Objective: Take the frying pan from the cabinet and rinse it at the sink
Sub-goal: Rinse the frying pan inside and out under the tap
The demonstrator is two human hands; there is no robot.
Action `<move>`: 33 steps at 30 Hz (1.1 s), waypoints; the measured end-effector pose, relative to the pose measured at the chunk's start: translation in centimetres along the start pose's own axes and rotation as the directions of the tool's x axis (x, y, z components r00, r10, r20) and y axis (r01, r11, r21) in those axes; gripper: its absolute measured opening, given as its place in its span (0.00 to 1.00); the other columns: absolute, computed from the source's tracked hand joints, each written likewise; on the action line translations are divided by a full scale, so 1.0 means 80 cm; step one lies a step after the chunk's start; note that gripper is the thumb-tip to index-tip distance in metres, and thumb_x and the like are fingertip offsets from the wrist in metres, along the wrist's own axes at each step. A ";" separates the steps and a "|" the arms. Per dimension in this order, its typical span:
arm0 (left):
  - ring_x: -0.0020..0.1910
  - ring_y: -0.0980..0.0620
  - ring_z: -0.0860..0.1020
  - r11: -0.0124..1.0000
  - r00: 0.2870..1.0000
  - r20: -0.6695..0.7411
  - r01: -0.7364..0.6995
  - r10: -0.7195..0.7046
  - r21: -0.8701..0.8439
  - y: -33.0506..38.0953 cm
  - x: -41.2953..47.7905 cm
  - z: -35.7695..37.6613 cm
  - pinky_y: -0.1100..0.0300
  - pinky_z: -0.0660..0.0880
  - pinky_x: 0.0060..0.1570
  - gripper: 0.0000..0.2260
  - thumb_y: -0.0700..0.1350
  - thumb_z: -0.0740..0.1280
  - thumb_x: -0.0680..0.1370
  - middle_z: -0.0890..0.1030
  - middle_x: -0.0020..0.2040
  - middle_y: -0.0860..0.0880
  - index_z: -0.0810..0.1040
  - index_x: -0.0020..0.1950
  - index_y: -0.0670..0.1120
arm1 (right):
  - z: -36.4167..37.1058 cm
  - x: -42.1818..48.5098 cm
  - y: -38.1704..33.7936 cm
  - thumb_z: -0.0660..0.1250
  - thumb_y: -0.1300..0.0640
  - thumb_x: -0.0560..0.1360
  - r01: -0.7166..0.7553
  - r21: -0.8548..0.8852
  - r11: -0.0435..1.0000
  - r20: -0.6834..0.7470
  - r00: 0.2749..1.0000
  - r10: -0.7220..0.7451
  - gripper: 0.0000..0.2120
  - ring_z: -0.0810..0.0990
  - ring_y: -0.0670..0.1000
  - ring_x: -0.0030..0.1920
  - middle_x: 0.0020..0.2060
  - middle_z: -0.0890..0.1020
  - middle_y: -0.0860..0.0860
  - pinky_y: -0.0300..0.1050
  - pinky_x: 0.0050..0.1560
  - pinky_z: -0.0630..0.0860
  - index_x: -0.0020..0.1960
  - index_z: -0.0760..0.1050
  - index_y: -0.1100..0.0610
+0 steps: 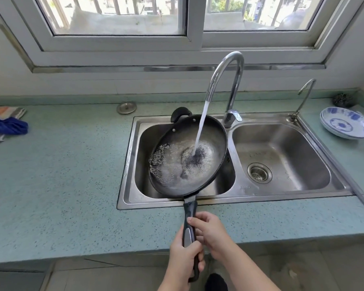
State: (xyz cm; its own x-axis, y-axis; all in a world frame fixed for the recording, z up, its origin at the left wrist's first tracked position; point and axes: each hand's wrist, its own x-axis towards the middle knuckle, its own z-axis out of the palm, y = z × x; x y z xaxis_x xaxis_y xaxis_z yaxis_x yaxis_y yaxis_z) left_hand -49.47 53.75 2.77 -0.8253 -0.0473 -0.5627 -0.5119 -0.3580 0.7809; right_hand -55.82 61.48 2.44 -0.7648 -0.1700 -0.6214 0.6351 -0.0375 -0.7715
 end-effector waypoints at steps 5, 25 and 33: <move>0.14 0.50 0.65 0.998 1.000 0.005 -0.002 0.002 0.063 -0.005 -0.003 -0.001 0.66 0.63 0.15 0.24 0.29 0.61 0.69 0.68 0.20 0.43 0.72 0.62 0.46 | -0.004 0.000 0.007 0.67 0.63 0.75 -0.023 -0.010 1.000 -0.017 1.000 0.023 0.09 0.83 0.54 0.38 0.41 0.81 0.57 0.46 0.40 0.80 0.54 0.75 0.65; 0.18 0.51 0.73 0.980 0.998 -0.052 0.052 -0.043 0.193 0.007 -0.002 0.012 0.63 0.71 0.22 0.30 0.34 0.64 0.74 0.76 0.24 0.49 0.63 0.68 0.60 | -0.004 0.004 -0.003 0.60 0.63 0.78 -0.180 0.120 0.976 0.063 0.983 0.174 0.06 0.79 0.52 0.29 0.33 0.79 0.57 0.41 0.30 0.76 0.45 0.74 0.61; 0.19 0.52 0.68 0.994 0.996 0.005 0.086 -0.086 0.075 0.005 0.001 0.010 0.63 0.68 0.21 0.29 0.34 0.62 0.76 0.71 0.25 0.47 0.63 0.64 0.67 | 0.000 0.003 -0.006 0.58 0.58 0.80 -0.189 -0.112 0.976 -0.034 0.982 0.186 0.09 0.75 0.49 0.22 0.32 0.78 0.56 0.32 0.17 0.64 0.55 0.74 0.61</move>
State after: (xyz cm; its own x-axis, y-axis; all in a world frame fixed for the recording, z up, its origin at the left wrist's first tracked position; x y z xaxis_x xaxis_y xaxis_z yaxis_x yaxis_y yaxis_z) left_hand -49.89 54.33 3.26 -0.7792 -0.0121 -0.6267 -0.5971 -0.2898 0.7480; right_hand -56.30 61.49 2.66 -0.6362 -0.1409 -0.7585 0.7522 0.1053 -0.6505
